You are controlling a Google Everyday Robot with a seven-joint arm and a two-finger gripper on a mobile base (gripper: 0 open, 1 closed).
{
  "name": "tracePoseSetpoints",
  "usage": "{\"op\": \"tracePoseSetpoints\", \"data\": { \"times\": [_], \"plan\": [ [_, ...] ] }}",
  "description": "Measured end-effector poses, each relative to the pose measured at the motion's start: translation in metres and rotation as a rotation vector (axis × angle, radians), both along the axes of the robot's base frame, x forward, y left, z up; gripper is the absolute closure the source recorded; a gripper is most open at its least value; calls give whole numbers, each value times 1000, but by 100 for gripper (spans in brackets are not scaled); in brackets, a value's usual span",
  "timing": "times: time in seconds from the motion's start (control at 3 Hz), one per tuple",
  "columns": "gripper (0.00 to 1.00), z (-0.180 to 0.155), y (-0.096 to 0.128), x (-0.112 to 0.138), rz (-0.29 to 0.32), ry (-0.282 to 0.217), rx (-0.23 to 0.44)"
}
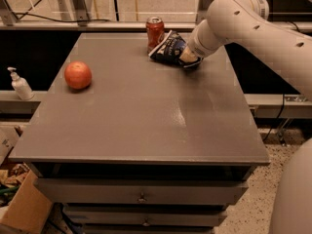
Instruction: Move blue chip bag near coke can
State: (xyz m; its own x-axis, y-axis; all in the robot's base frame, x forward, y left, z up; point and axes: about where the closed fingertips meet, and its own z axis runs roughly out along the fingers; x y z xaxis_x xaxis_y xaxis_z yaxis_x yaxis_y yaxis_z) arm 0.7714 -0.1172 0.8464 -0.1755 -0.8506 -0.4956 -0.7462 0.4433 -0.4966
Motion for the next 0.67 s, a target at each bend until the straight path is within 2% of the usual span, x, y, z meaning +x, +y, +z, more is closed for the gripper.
{"op": "tracePoseSetpoints", "data": {
  "times": [0.67],
  "plan": [
    [31,-2,1,-3,8,19,1]
  ]
}}
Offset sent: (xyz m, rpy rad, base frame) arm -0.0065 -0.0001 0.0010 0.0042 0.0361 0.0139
